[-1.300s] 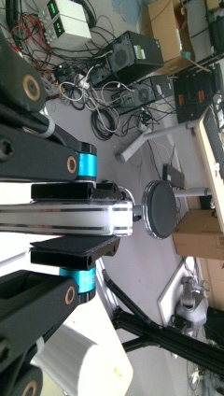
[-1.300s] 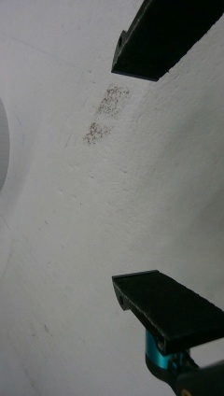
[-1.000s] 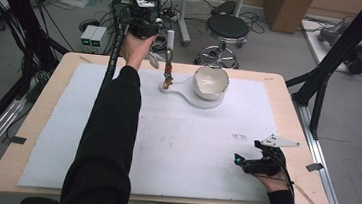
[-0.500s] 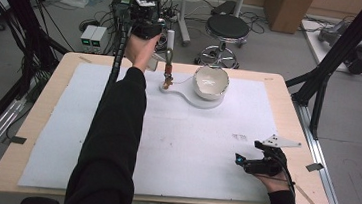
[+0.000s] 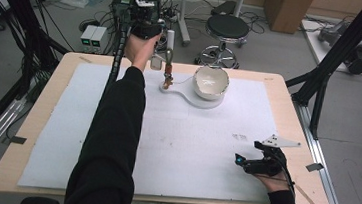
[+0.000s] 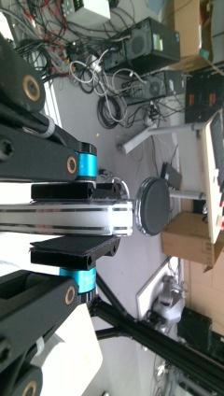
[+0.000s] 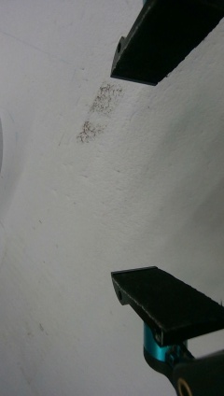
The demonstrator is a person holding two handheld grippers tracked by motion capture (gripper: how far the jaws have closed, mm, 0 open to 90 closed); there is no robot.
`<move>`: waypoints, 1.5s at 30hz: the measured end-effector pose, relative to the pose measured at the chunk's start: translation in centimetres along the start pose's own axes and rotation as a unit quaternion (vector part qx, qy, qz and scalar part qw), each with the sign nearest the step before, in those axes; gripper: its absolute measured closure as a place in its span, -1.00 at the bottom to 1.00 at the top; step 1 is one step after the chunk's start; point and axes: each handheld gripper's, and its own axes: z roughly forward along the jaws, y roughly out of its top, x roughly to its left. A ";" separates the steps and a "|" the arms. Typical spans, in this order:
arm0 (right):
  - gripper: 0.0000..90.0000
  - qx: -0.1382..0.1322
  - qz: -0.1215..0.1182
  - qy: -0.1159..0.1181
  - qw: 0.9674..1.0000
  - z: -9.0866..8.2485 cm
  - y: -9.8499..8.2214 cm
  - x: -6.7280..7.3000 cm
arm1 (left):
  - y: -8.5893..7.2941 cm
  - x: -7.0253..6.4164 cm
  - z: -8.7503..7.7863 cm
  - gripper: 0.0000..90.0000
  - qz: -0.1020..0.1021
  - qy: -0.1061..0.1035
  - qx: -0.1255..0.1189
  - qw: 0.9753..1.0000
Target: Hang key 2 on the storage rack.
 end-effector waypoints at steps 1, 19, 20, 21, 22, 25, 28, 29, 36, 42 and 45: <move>-0.92 0.000 0.000 0.000 1.000 0.0 0.0 0.0 | -0.1 -0.2 0.1 0.65 0.001 -0.004 0.002 1.000; -0.92 -0.001 -0.001 -0.002 1.000 0.0 0.0 -0.1 | -1.1 1.1 -0.3 0.40 -0.011 -0.039 0.044 0.998; -0.93 -0.001 0.000 -0.002 1.000 0.0 0.0 0.0 | -1.1 1.3 -0.5 0.37 -0.015 -0.041 0.042 0.998; -0.93 0.000 0.000 -0.002 1.000 0.0 0.0 0.0 | -1.1 1.6 -0.7 0.35 -0.023 -0.045 0.039 0.998; -0.93 0.000 -0.002 -0.002 1.000 0.1 0.0 0.0 | -1.1 1.9 -0.9 0.30 -0.030 -0.049 0.038 0.998; -0.93 0.001 -0.001 0.000 1.000 0.1 0.1 0.2 | -1.2 2.9 -1.5 0.09 -0.055 -0.053 0.039 0.996; -0.93 0.001 0.001 -0.001 1.000 0.1 0.1 0.2 | -1.4 3.9 -2.0 -0.17 -0.083 -0.066 0.053 0.993; -0.93 0.000 0.001 0.000 1.000 0.1 0.1 0.1 | -1.4 4.1 -2.1 -0.31 -0.084 -0.064 0.057 0.993; -0.93 0.001 -0.001 -0.001 1.000 0.3 0.2 0.1 | -2.3 5.5 -3.4 -0.90 -0.091 -0.081 0.053 0.991; -0.93 0.001 0.001 -0.003 1.000 0.3 0.2 0.2 | -3.9 6.5 -4.6 -0.96 -0.084 -0.090 0.057 0.991; -0.93 0.001 0.003 -0.004 1.000 0.4 0.2 0.2 | -4.6 6.8 -5.2 -0.96 -0.078 -0.092 0.062 0.991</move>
